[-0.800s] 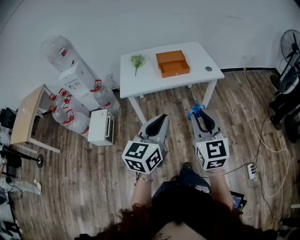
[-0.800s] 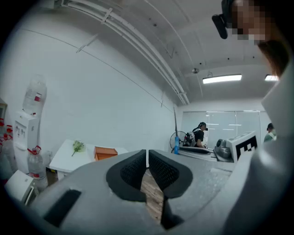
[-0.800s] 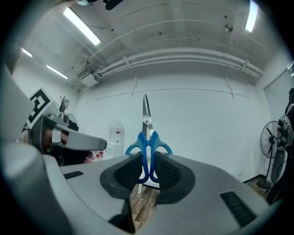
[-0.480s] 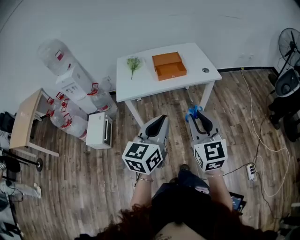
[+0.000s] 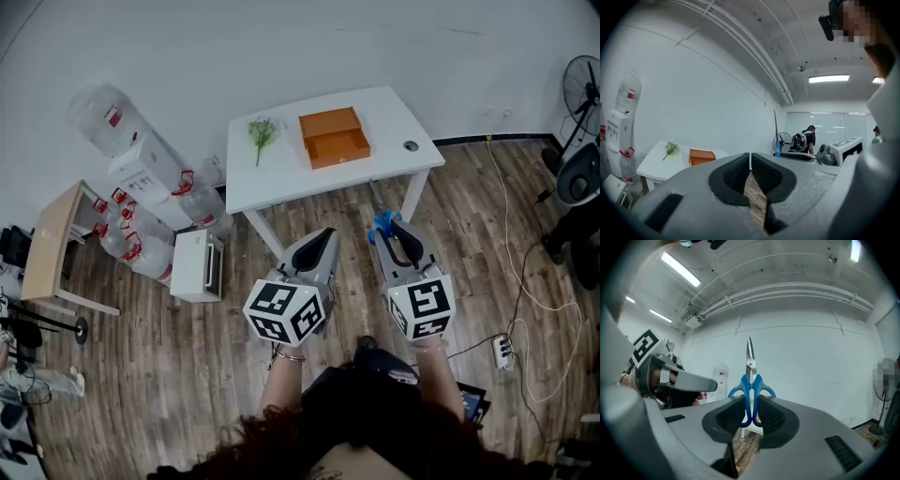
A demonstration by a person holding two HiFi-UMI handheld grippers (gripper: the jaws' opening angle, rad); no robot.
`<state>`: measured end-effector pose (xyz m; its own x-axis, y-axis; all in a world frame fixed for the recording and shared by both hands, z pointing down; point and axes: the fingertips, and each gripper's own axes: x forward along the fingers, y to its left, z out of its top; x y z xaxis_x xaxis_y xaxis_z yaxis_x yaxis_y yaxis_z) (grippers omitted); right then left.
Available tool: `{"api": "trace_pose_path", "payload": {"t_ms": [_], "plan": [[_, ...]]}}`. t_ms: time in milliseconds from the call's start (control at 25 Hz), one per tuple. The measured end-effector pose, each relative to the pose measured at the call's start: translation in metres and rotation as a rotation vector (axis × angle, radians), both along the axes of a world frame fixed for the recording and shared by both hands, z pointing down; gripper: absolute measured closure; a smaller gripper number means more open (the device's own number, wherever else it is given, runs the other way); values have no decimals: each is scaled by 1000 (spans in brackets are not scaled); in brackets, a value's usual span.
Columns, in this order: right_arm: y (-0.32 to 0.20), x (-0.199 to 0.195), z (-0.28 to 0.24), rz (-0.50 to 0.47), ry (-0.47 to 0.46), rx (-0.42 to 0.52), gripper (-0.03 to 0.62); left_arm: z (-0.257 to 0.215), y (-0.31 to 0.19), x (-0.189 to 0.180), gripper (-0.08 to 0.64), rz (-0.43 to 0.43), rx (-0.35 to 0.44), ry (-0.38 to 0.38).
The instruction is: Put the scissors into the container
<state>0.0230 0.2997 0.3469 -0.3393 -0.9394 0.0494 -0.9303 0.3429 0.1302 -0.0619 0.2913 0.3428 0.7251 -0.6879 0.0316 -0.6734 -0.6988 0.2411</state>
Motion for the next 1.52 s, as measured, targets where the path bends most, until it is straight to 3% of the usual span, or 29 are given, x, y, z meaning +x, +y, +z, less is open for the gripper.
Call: {"api": "trace_pose_path", "payload": {"t_ms": [560,1000,1520], "plan": [[-74,48,-1,-78,-17,5,522,-4,-69,45,534,-58,3,-15],[-123,54,15,-117,-46,-42,522,7,-116,50,534,-85,-26,-28],[-219,54,16,-101,-27,-51,522,3,-218,53,534,-58,-17,-20]]}}
